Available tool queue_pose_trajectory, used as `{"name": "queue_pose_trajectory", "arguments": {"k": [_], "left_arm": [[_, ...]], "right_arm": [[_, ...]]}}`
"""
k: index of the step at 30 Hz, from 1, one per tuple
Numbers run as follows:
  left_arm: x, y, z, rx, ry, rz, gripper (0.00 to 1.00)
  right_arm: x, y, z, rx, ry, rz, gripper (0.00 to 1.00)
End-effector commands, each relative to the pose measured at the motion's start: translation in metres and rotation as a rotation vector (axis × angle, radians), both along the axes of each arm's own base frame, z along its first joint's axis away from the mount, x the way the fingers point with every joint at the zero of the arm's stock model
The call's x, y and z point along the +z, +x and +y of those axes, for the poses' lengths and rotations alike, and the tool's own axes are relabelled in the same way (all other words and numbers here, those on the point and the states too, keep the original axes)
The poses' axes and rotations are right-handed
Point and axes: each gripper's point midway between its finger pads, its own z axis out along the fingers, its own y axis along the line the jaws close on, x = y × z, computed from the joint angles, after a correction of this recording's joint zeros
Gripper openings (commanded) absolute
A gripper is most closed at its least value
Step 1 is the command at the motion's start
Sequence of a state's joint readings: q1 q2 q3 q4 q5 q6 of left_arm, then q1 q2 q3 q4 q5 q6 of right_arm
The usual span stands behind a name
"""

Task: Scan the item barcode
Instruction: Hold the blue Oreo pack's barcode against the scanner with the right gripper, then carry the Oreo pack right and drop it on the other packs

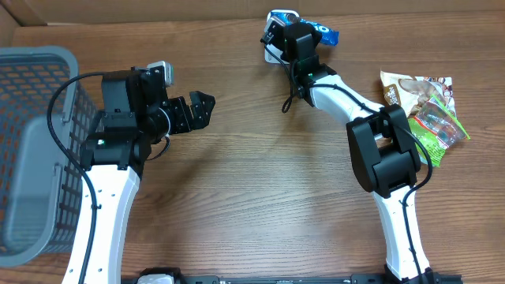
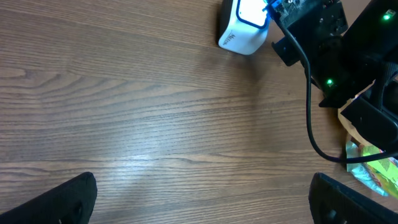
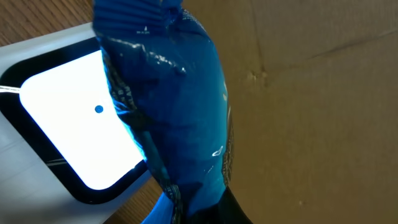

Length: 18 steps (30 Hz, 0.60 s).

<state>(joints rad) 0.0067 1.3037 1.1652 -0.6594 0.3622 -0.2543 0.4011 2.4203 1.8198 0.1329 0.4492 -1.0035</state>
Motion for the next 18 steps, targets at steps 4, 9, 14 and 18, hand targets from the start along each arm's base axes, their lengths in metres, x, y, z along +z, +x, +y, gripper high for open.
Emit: {"name": "queue_pose_trajectory", "arguments": {"k": [4,9,14,18], "left_arm": [[0.004,0.002,0.000,-0.012,0.015,-0.016,1.00],[0.004,0.002,0.000,-0.012,0.015,-0.016,1.00],[0.004,0.002,0.000,-0.012,0.015,-0.016,1.00],[0.004,0.002,0.000,-0.012,0.015,-0.016,1.00]], "right_arm": [[0.034,0.001,0.000,-0.024,0.013,-0.063,0.04],[0.056,-0.009,-0.010,-0.152,-0.015,-0.107,0.04],[0.100,-0.040,-0.002,-0.196,0.116,-0.070,0.04],[0.143,-0.076,-0.003,-0.201,0.239,-0.013,0.04]]}}
